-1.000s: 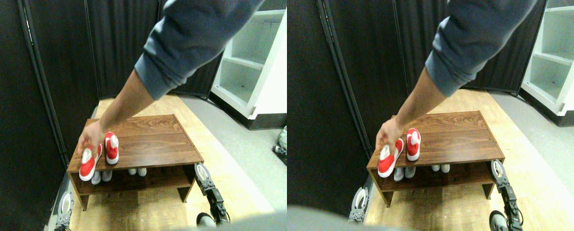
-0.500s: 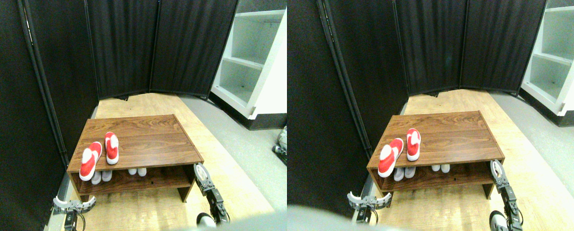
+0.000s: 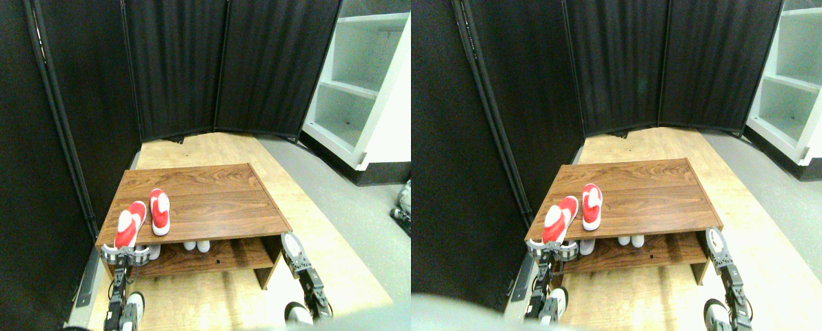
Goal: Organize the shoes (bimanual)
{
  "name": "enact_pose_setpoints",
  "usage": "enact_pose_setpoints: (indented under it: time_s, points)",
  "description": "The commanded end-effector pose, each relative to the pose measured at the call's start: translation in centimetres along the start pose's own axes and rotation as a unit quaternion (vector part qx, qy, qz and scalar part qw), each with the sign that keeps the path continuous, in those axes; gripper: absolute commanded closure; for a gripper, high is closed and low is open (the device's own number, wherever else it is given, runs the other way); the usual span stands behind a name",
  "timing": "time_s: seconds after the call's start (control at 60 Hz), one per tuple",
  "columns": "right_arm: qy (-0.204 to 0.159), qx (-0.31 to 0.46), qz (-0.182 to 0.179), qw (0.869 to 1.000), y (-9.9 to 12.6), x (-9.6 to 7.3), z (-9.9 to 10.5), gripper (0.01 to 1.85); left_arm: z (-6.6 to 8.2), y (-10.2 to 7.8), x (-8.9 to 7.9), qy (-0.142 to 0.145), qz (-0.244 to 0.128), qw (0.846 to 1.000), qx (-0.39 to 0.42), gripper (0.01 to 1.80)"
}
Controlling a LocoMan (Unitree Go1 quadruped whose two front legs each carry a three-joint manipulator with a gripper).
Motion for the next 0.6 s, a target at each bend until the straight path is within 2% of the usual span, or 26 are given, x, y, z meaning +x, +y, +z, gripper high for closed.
enact_pose_setpoints:
  time_s: [0.017,0.2,0.383,0.5,0.6]
  points:
    - [-0.004,-0.011,0.024,1.000,0.6,0.1,0.5,1.85,-0.5,0.2,1.4,0.007,-0.001,1.000,0.004,0.22]
    - [-0.009,-0.034,0.037,0.999,0.4,0.2,1.0,1.85,-0.7,0.8,2.9,0.010,0.011,1.000,0.007,0.27]
    - [-0.011,-0.029,0.036,0.999,0.3,0.1,1.2,1.85,-1.1,1.0,2.7,0.001,0.015,1.000,0.011,0.23]
    - [-0.010,-0.032,0.036,0.999,0.2,0.0,1.2,1.85,-1.1,0.9,1.9,-0.002,0.012,1.000,0.005,0.30]
    - [-0.012,-0.025,0.039,0.999,0.0,0.0,1.2,1.85,-0.8,0.2,0.0,0.004,-0.004,1.000,0.002,0.29]
